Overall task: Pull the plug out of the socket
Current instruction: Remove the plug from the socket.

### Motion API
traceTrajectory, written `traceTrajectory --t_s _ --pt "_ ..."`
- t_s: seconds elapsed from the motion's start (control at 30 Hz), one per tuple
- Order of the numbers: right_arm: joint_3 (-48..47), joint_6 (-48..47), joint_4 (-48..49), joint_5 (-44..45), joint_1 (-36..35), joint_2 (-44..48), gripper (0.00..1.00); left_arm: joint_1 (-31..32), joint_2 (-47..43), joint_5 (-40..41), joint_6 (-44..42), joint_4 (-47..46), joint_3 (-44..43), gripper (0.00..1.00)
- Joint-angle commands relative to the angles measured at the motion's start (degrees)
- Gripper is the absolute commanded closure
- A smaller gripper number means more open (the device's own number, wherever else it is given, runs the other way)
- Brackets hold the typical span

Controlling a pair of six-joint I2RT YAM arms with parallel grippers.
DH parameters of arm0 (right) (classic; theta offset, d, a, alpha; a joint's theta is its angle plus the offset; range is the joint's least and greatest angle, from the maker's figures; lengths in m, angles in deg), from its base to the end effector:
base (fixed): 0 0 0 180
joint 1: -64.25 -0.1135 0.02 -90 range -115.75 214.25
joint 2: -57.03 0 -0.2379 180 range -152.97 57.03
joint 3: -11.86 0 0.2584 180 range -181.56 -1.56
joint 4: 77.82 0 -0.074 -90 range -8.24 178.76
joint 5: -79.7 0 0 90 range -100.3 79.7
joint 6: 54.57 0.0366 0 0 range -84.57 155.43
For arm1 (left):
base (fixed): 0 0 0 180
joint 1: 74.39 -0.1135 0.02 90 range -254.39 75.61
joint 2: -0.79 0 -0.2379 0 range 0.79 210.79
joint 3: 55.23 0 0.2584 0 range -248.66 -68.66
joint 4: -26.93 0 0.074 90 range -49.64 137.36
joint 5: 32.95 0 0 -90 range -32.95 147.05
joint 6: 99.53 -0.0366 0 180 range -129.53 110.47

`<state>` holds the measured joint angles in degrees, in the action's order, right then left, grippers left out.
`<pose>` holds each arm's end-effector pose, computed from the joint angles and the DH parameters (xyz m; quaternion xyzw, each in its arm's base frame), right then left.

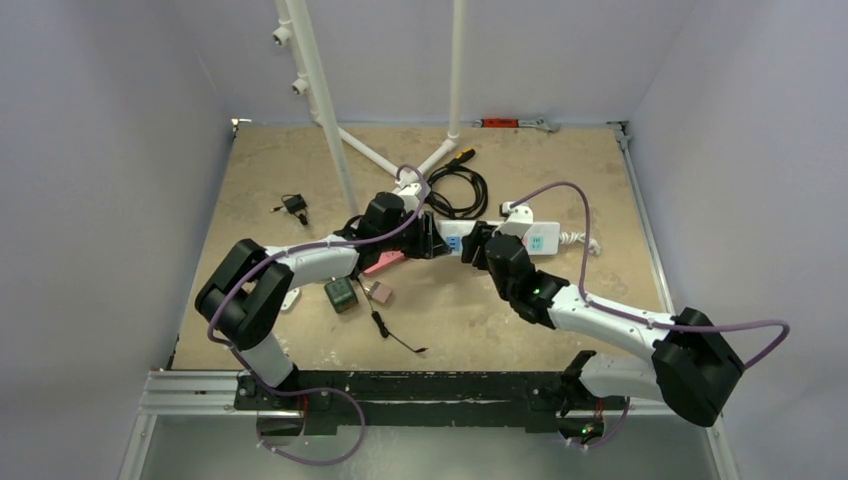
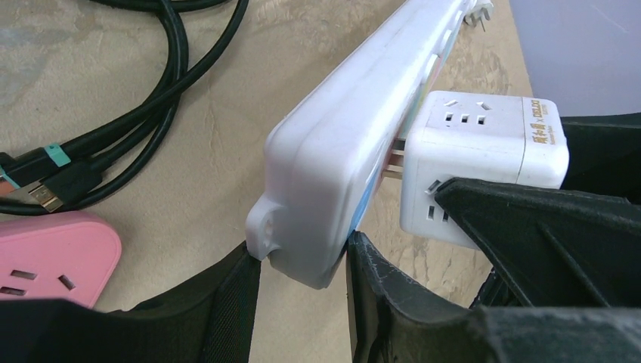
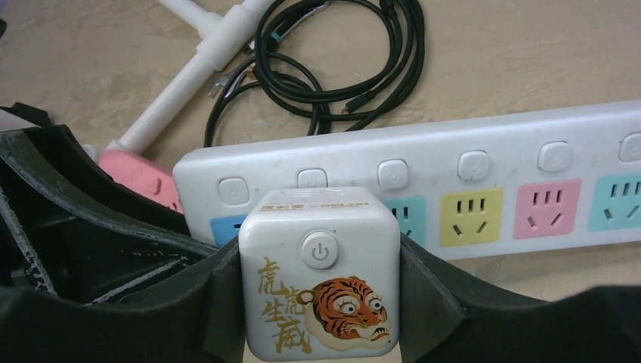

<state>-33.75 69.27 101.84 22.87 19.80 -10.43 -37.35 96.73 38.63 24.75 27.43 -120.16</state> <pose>0.2036 0.1717 0.1975 0.0850 0.8067 0.1538 0.5642 0.2794 -0.2254 0.1602 0.0989 0.8592 -0.3946 0.3104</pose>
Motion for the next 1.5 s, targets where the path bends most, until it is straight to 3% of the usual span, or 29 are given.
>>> traceTrajectory --t_s 0.0,0.3,0.53,0.7,0.87,1.27,1.37,1.47 --pt "-4.7 2.3 0.7 14.5 -1.5 -1.8 1.0 -0.6 1.4 2.9 -4.0 7.5 1.5 1.0" --pt "-10.4 3.3 -5.1 26.8 -8.4 -9.0 1.0 -0.6 1.3 2.9 -4.1 7.5 1.5 1.0" --pt "-8.2 2.9 -1.5 20.7 -6.7 -6.1 1.0 -0.5 1.4 3.0 -4.1 7.6 1.4 1.0" --pt "-3.7 3.8 2.7 6.3 3.3 -1.1 1.0 -0.7 0.8 4.2 -4.8 8.2 1.2 1.0" --pt "-0.3 4.3 5.0 -1.1 8.6 3.1 1.0 -1.0 0.7 4.8 -5.0 8.4 1.2 1.0" --pt "0.1 3.7 5.8 -2.8 9.6 3.8 1.0 -1.0 -0.8 2.5 -6.0 7.2 0.9 1.0" --pt "0.7 2.0 7.1 -3.0 9.6 5.1 1.0 -1.0 -1.4 0.5 -6.1 5.9 0.8 0.87" --pt "2.1 0.5 9.2 -4.9 9.6 7.5 1.0 -0.9 -2.8 -1.1 -7.1 4.9 0.6 0.67"
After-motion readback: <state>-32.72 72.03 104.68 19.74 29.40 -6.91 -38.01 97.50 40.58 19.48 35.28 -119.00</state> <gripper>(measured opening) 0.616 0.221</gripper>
